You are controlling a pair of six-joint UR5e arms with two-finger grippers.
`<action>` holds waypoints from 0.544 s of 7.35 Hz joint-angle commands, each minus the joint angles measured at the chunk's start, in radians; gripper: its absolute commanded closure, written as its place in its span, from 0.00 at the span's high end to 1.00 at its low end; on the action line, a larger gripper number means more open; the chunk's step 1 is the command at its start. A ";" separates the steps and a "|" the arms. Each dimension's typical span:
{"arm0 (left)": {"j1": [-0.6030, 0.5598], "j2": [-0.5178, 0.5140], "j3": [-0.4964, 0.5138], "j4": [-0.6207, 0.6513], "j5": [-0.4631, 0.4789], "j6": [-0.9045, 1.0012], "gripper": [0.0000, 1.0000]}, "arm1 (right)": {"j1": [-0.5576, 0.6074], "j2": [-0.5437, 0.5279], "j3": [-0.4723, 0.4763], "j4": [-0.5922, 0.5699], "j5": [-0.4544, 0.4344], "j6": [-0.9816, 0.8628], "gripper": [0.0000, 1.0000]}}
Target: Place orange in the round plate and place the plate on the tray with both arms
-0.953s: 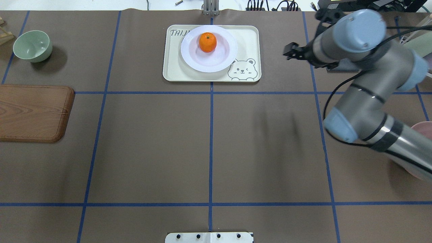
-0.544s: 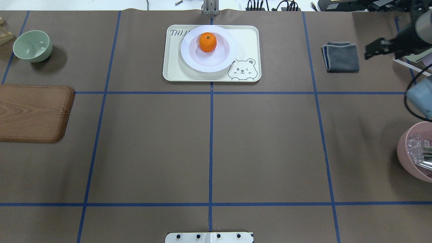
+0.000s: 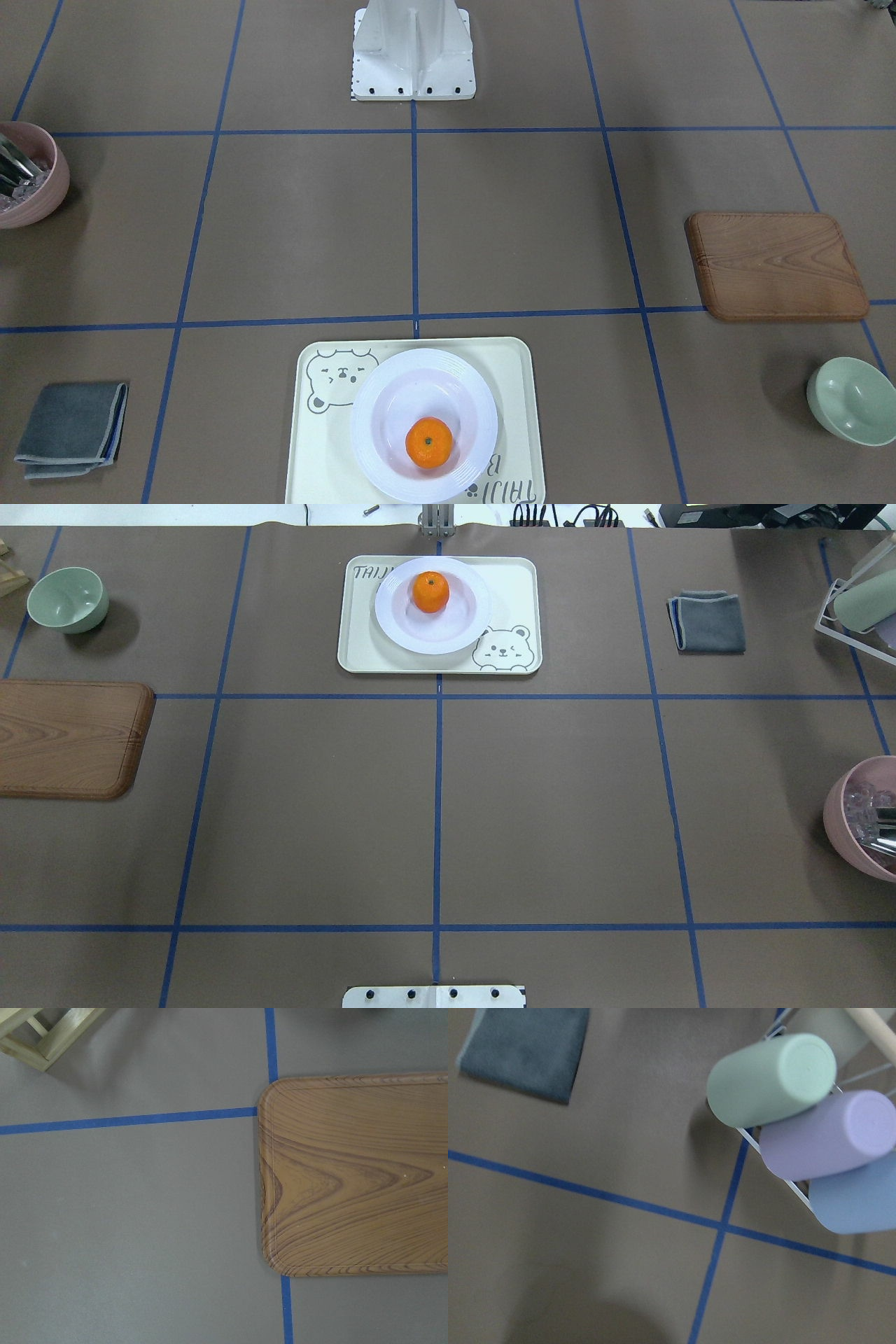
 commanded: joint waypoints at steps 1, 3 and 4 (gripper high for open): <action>0.000 0.002 0.002 -0.001 0.000 0.000 0.99 | 0.032 -0.008 0.013 -0.118 0.003 -0.081 1.00; 0.000 0.002 0.003 0.001 0.000 0.000 0.99 | 0.037 -0.020 0.011 -0.118 0.002 -0.073 1.00; 0.000 0.002 0.002 0.001 0.000 0.000 0.99 | 0.043 -0.026 -0.001 -0.118 0.000 -0.067 1.00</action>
